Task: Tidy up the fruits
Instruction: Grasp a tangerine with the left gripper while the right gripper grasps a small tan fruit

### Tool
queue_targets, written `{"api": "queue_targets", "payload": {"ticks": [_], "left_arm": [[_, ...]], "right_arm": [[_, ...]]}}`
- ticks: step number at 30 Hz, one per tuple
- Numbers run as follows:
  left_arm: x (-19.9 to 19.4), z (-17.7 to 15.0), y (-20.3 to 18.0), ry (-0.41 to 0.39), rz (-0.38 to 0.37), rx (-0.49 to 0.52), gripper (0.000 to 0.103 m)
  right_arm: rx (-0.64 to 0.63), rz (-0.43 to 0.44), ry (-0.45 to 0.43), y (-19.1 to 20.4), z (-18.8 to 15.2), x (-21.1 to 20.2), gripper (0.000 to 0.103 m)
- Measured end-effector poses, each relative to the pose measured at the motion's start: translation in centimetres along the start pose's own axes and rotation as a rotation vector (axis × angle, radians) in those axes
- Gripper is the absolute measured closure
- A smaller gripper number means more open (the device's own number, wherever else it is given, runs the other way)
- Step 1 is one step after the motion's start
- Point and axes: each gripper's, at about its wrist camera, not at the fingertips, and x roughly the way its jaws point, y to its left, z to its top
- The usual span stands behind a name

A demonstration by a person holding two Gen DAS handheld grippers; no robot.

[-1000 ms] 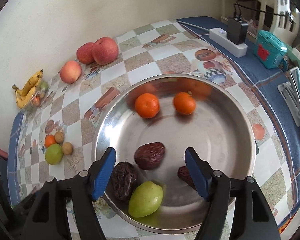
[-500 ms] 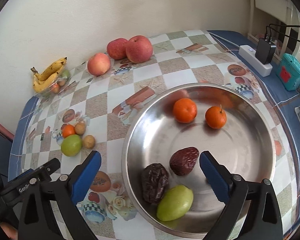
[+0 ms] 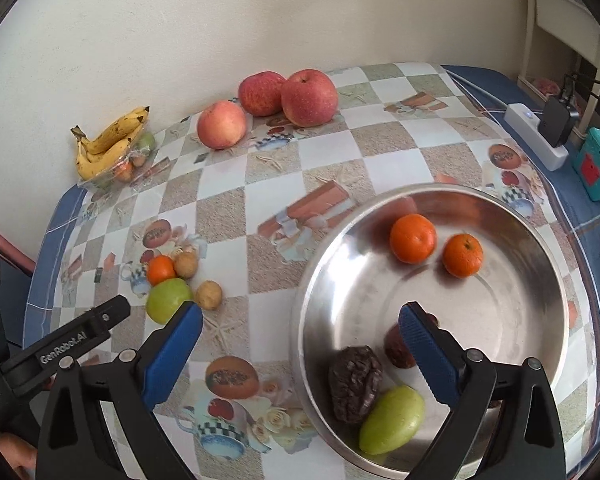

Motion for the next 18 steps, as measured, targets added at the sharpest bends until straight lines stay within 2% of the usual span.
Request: {"api": "queue_targets", "payload": {"ticks": [7, 10, 13, 14, 17, 18], "left_arm": [[0.8, 2.4, 1.7, -0.052, -0.061, -0.07, 0.0], [1.4, 3.5, 1.7, -0.047, -0.085, -0.075, 0.0], [2.2, 4.2, 1.4, -0.035, -0.161, -0.068, 0.0], [2.5, 4.2, 1.2, -0.028, -0.156, -0.064, 0.0], [3.9, 4.4, 0.9, -0.001, -0.153, -0.064, 0.001], [4.3, 4.3, 0.8, 0.015, -0.173, -0.073, 0.001]], "right_arm": [[-0.052, 0.06, -0.001, 3.5, 2.2, 1.3, 0.004], [-0.083, 0.076, 0.005, 4.9, 2.9, 2.1, 0.004], [-0.099, 0.093, 0.013, 5.8, 3.4, 3.0, 0.005], [-0.103, 0.098, 0.019, 6.1, 3.6, 3.5, 0.007], [-0.1, 0.119, 0.051, 6.5, 3.5, 4.8, 0.035], [-0.097, 0.115, 0.065, 6.5, 3.4, 5.4, 0.038]]}}
